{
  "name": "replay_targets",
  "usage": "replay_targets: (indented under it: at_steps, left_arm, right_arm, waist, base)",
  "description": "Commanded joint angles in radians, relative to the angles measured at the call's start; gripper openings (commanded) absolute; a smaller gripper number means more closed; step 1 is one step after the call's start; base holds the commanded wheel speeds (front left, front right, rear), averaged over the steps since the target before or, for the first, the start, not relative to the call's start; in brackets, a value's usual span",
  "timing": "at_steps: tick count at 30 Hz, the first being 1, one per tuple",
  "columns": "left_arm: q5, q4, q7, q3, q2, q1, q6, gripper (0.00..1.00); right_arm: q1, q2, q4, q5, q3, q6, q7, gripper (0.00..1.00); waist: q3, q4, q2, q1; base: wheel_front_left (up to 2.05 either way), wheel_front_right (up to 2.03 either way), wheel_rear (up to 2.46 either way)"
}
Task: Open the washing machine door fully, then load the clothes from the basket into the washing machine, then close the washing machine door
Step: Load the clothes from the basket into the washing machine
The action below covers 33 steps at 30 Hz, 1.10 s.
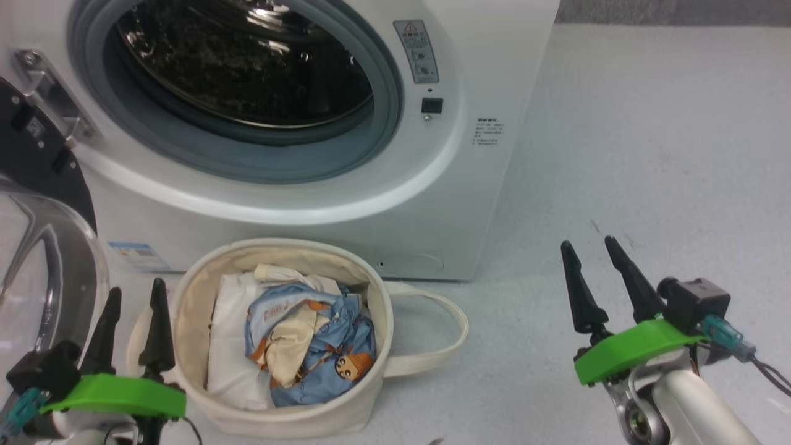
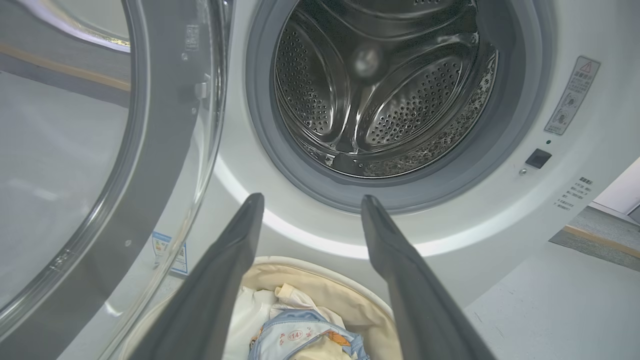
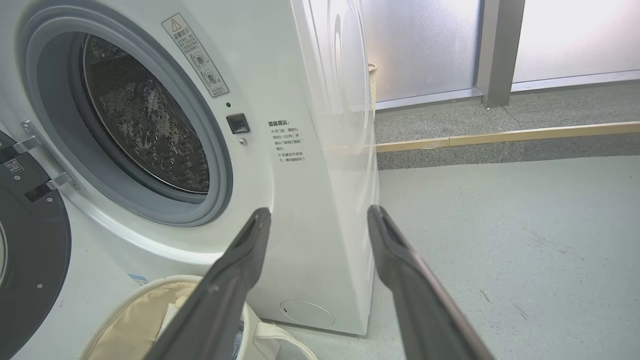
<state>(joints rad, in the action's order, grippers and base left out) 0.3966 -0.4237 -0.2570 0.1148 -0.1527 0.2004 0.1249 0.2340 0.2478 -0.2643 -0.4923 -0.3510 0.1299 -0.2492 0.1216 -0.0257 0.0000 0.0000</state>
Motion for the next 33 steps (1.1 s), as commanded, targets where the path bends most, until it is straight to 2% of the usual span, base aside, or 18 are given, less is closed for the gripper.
replay_targets:
  at_steps: [1,4,7,11,17,22,25,33]
  left_arm:
    - [0.005,0.022,-0.005,0.035,-0.016,0.052,0.006,1.0]
    - [0.01,-0.009,-0.005,0.029,-0.006,0.078,0.006,1.0]
    - [-0.032,-0.046,-0.005,0.021,-0.008,0.105,0.006,1.0]
    - [-0.02,-0.131,-0.005,-0.049,-0.008,0.17,0.006,1.0]
    - [0.057,-0.256,-0.005,-0.136,-0.015,0.256,0.006,1.0]
    - [0.102,-0.412,-0.005,-0.21,-0.027,0.334,0.006,1.0]
    - [0.104,-0.458,-0.005,-0.252,-0.031,0.366,0.006,1.0]
    - [0.137,-0.648,-0.005,-0.432,-0.042,0.484,0.006,1.0]
  right_arm:
    - [0.034,0.007,0.035,0.012,-0.014,0.001,-0.013,1.0]
    - [0.045,0.01,0.036,0.016,-0.017,0.001,-0.013,1.0]
    - [0.058,0.009,0.041,0.019,-0.021,0.001,-0.013,1.0]
    - [0.09,0.016,0.057,0.032,-0.025,0.001,-0.013,1.0]
    - [0.118,0.027,0.075,0.044,-0.008,0.001,-0.013,1.0]
    - [0.137,0.029,0.092,0.055,-0.006,0.001,-0.013,1.0]
    - [0.146,0.028,0.099,0.06,-0.005,0.001,-0.013,1.0]
    - [0.158,0.03,0.119,0.078,0.011,0.001,-0.013,1.0]
  waist:
    - [0.017,-0.002,0.0,0.0]
    - [0.045,-0.008,0.0,0.0]
    - [0.082,-0.025,0.0,0.0]
    - [0.159,-0.06,0.0,0.0]
    - [0.238,-0.087,0.0,0.0]
    - [0.298,-0.098,0.0,0.0]
    - [0.324,-0.102,0.0,0.0]
    - [0.421,-0.104,0.0,0.0]
  base:
    - [0.0,0.0,0.0]
    - [0.0,0.0,0.0]
    - [0.0,0.0,0.0]
    - [0.0,0.0,0.0]
    - [0.0,0.0,0.0]
    - [0.0,0.0,0.0]
    - [0.0,0.0,0.0]
    - [0.0,0.0,0.0]
